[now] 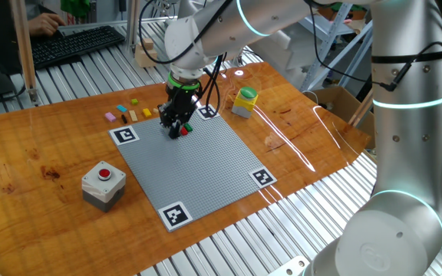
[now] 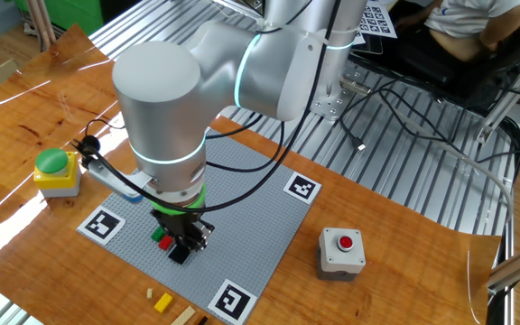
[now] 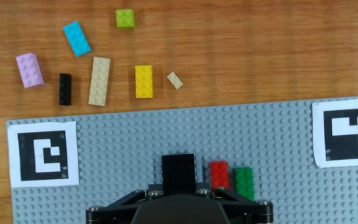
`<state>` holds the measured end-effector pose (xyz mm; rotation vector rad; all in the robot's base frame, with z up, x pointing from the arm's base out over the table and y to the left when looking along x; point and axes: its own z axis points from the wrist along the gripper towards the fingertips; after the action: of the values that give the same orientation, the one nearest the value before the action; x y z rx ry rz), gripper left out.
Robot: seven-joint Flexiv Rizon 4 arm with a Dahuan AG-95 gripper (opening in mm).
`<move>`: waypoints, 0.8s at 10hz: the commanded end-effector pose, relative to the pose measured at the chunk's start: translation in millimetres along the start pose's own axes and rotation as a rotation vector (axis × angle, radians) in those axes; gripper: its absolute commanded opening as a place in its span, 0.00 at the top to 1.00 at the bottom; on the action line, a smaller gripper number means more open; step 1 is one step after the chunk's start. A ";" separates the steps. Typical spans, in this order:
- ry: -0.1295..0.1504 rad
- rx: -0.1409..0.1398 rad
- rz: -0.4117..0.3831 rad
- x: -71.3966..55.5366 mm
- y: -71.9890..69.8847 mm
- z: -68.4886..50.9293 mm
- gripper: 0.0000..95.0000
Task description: Build with small Lego blocks
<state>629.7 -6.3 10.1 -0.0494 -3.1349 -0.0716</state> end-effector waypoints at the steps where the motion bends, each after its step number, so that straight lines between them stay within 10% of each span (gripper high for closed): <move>1: -0.002 0.006 0.016 -0.3 -0.4 0.3 0.80; 2: -0.002 0.008 0.018 -0.3 -0.4 0.4 0.80; 3: -0.001 0.009 0.017 -0.3 -0.4 0.5 0.60; 8: 0.011 0.017 0.014 0.2 0.7 -1.2 0.60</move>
<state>629.0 -4.7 11.9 -0.0691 -3.1214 -0.0429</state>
